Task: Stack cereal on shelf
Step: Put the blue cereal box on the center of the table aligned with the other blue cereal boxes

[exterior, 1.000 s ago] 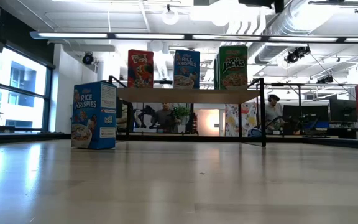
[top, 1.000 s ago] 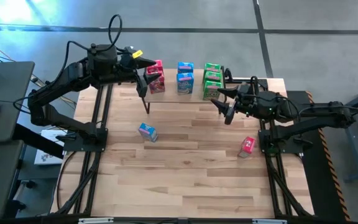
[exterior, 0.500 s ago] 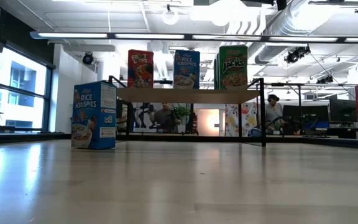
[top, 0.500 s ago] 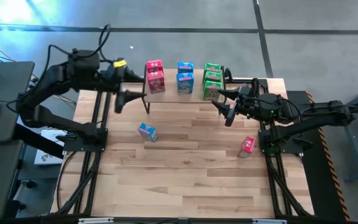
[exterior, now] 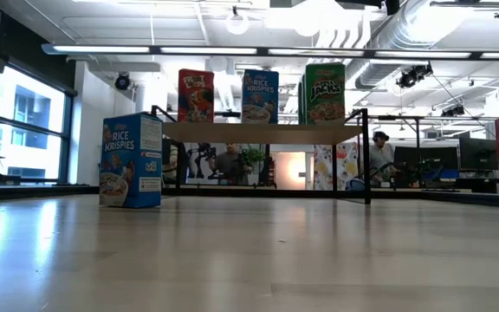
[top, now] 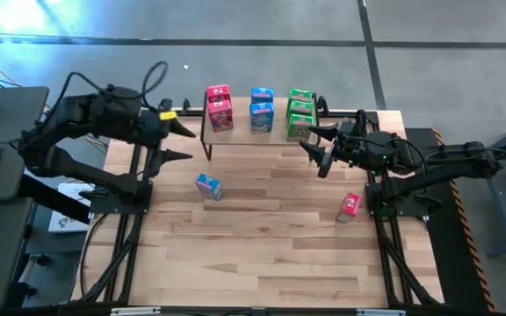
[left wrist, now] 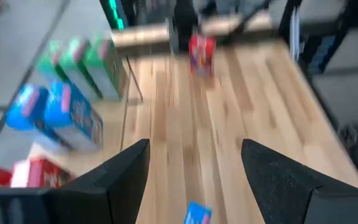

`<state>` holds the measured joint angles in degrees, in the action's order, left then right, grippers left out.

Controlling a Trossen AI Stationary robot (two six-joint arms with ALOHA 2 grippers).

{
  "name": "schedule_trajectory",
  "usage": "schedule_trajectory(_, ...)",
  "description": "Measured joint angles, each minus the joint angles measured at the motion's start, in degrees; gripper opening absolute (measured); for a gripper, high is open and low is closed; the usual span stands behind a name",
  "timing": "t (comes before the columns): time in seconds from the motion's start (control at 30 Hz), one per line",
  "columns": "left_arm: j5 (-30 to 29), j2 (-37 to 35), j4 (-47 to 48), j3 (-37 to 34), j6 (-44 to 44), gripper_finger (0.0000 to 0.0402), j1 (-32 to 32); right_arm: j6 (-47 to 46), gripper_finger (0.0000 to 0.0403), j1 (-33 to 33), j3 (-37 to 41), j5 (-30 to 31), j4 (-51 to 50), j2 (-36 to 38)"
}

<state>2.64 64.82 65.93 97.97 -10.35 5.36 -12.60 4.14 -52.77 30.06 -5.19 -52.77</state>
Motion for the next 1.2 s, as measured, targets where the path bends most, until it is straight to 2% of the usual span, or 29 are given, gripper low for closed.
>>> schedule_trajectory(0.2, -1.8, 2.78, 10.96, -0.02, -0.81, 0.0246, -0.67, 0.0, 0.0279, 0.0, 0.0, 0.0, -0.34, 0.0)
schedule_trajectory(0.33, -1.82, 5.0, 14.67, -0.02, -0.79, 0.0246, -0.67, 0.01, 0.0279, 0.0, 0.0, 0.02, -0.38, 0.0)
schedule_trajectory(0.67, -1.82, 10.23, 15.11, -0.04, -1.01, 0.0246, -0.67, 0.02, 0.0279, 0.0, 0.0, 0.02, -1.97, 0.0)
schedule_trajectory(0.87, -1.82, 12.21, 16.51, -0.15, -5.34, 0.0246, -0.65, -0.38, 0.0279, 0.0, 0.0, 0.0, -3.11, 0.0)
schedule_trajectory(1.2, -1.79, 12.04, 15.91, -10.1, -8.84, 0.0246, -0.84, -0.38, 0.0279, 0.0, 0.0, 0.0, -3.24, 0.0)
